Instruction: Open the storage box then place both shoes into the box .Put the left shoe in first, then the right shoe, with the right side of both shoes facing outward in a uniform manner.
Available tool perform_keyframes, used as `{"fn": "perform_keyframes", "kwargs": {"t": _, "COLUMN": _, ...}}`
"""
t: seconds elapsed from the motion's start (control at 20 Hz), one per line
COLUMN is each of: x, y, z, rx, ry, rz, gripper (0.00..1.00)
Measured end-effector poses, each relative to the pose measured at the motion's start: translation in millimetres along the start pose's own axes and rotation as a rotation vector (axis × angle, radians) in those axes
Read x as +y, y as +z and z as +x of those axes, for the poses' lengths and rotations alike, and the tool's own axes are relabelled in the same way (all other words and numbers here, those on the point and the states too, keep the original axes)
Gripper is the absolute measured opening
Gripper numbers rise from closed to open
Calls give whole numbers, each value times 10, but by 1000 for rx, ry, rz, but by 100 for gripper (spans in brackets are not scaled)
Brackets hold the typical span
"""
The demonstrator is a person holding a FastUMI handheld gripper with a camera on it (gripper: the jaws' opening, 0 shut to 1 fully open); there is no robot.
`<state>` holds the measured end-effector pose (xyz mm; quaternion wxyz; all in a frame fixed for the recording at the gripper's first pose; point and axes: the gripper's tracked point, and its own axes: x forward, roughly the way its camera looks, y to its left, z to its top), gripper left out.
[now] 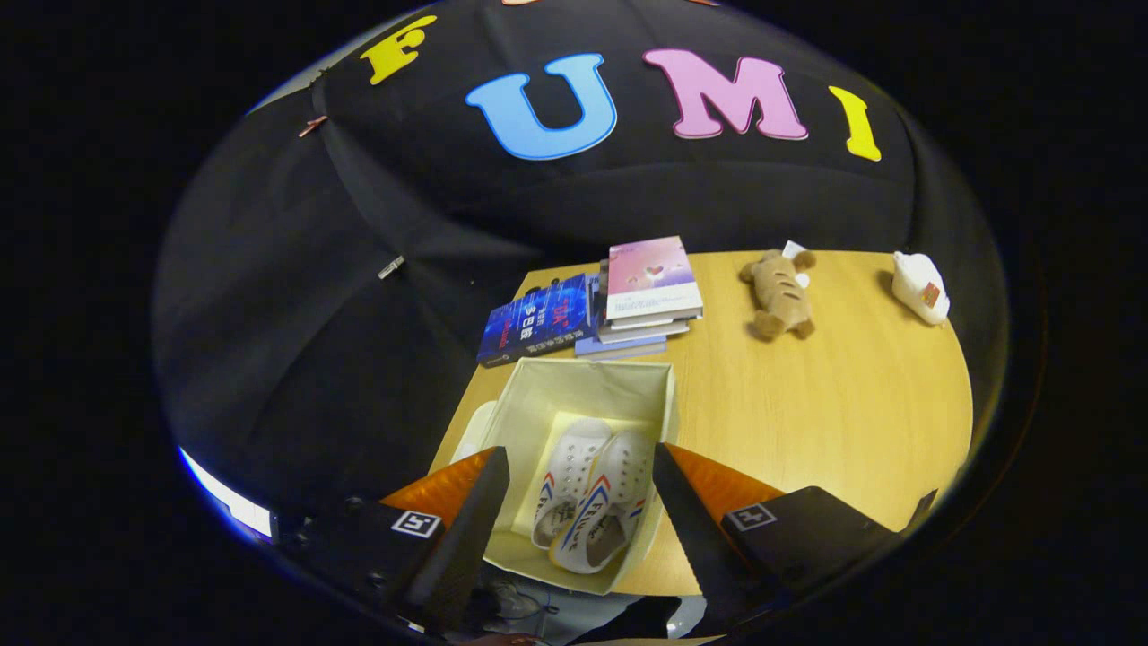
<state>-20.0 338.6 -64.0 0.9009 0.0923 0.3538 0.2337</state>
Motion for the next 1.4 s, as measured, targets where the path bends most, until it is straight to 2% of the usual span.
{"fn": "perform_keyframes", "kwargs": {"t": 0.2, "x": -495, "y": 376, "z": -367, "rx": -154, "ry": -64, "rz": -78, "gripper": 99}}
{"fn": "perform_keyframes", "kwargs": {"t": 0.25, "x": -625, "y": 321, "z": -439, "rx": -190, "ry": -73, "rz": -91, "gripper": 99}}
{"fn": "perform_keyframes", "kwargs": {"t": 0.55, "x": -1387, "y": 903, "z": -1019, "rx": -396, "ry": -81, "rz": -168, "gripper": 98}}
{"fn": "perform_keyframes", "kwargs": {"t": 0.9, "x": -2094, "y": 1417, "z": -1726, "rx": -649, "ry": -39, "rz": -282, "gripper": 98}}
{"fn": "perform_keyframes", "kwargs": {"t": 1.0, "x": -2216, "y": 1416, "z": -1899, "rx": -681, "ry": -29, "rz": -289, "gripper": 98}}
{"fn": "perform_keyframes", "kwargs": {"t": 1.15, "x": -2227, "y": 1334, "z": -2069, "rx": -724, "ry": 32, "rz": -280, "gripper": 98}}
{"fn": "perform_keyframes", "kwargs": {"t": 1.25, "x": -2485, "y": 1429, "z": -2161, "rx": -774, "ry": -56, "rz": -299, "gripper": 97}}
{"fn": "perform_keyframes", "kwargs": {"t": 1.4, "x": -2683, "y": 1418, "z": -2214, "rx": -804, "ry": -107, "rz": -262, "gripper": 99}}
